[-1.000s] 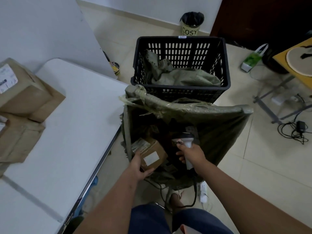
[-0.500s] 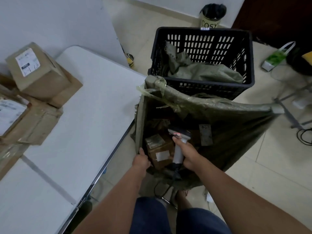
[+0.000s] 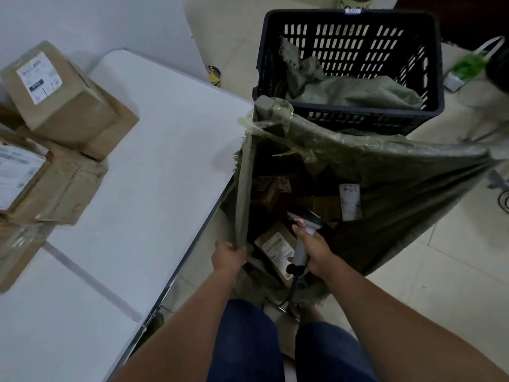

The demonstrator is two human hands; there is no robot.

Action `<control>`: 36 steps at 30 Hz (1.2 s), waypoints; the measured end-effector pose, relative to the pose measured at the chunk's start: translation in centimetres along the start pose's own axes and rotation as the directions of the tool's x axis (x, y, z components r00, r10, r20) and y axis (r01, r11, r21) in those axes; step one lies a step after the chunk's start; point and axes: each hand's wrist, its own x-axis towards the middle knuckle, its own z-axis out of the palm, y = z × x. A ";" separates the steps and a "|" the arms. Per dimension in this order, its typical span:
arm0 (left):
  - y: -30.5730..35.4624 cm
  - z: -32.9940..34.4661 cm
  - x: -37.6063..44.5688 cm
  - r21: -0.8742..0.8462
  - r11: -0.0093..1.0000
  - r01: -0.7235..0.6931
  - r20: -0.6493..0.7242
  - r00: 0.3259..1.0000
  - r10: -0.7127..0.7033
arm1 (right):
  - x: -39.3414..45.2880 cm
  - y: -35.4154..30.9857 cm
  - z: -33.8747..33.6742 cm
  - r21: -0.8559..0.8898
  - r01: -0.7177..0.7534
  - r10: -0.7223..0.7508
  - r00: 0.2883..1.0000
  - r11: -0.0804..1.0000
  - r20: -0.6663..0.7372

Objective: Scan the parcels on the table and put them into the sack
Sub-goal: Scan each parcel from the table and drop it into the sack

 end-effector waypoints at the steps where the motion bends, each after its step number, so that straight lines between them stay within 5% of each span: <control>1: 0.3 -0.3 0.0 0.057 0.998 -0.015 0.052 0.999 0.012 | -0.1 0.3 -0.1 0.009 -0.004 0.004 1.000 1.000 -0.015; 4: 1.3 -1.6 0.2 0.224 0.971 -0.081 0.180 0.983 0.040 | -0.1 1.0 0.0 -0.003 -0.010 0.010 0.999 1.000 -0.048; 9: 2.1 -5.7 -1.3 0.182 0.980 -0.083 0.278 0.960 0.030 | -0.9 1.1 0.7 -0.046 0.000 -0.003 0.998 0.999 -0.055; 15: 0.1 -10.4 -2.6 0.065 0.973 -0.223 0.095 0.972 0.217 | -2.7 0.4 1.9 -0.109 0.010 -0.017 0.997 0.994 -0.070; 19: 0.4 -10.3 -3.2 0.195 0.940 -0.278 0.046 0.961 0.274 | -2.6 0.4 2.1 -0.156 0.026 -0.037 0.997 0.987 -0.065; 31: 1.0 -7.8 -2.4 0.541 0.725 -0.426 0.276 0.904 0.325 | -10.0 -2.7 3.3 -0.212 0.225 -0.216 0.974 0.951 0.062; 36: 1.6 -6.8 -2.3 0.435 0.791 -0.430 0.298 0.898 0.324 | -13.2 -5.0 5.0 -0.279 0.294 -0.293 0.955 0.914 0.047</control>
